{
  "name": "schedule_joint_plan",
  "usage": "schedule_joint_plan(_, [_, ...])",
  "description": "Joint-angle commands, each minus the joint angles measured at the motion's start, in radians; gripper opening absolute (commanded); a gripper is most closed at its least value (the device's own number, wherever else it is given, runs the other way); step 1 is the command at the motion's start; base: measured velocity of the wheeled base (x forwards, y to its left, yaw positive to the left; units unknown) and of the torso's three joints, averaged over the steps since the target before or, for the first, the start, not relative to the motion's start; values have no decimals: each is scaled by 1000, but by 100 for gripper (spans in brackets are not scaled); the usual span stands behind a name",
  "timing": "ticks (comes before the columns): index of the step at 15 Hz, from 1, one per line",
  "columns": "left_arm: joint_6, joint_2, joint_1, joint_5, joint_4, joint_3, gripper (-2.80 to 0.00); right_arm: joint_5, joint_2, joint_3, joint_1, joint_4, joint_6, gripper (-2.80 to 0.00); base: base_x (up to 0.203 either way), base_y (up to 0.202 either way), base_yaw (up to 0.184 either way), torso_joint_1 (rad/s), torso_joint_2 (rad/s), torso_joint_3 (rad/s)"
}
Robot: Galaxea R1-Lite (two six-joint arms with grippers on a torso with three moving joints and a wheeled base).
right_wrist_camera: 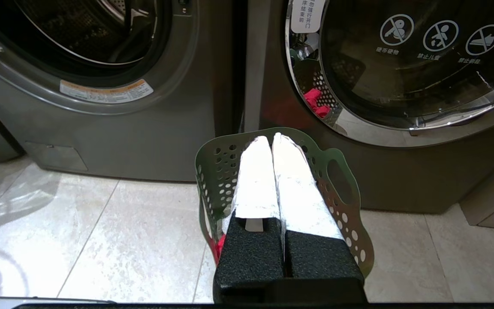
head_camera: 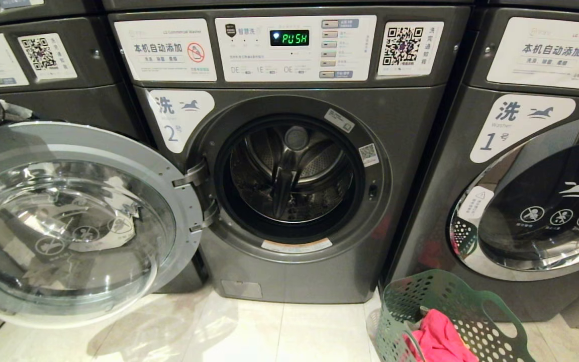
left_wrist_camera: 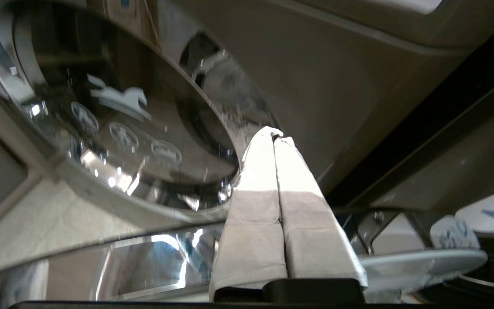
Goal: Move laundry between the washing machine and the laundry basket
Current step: Close the washing machine door with the left hand
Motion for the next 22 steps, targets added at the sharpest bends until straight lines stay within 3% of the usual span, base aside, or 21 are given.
schedule_joint_plan(1, [-3, -10, 0, -2, 37, 1, -280, 0, 1, 0, 0, 0, -1, -280, 0, 0, 0, 0, 0, 0])
schedule_joint_plan(11, [1, -156, -14, -54, 473, 1, -280, -4, 2, 0, 0, -2, 24, -280, 0, 0, 0, 0, 0, 0])
schedule_joint_plan(15, [-3, -233, -57, -59, 621, 1, -280, -4, 2, 0, 0, -2, 33, -280, 0, 0, 0, 0, 0, 0])
schedule_joint_plan(19, [-6, -334, -113, -142, 803, 1, -280, -4, 2, 0, 0, -2, 33, -280, 0, 0, 0, 0, 0, 0])
schedule_joint_plan(22, [-53, -374, -177, -150, 839, 0, -280, -4, 2, 0, 0, -2, 34, -280, 0, 0, 0, 0, 0, 0])
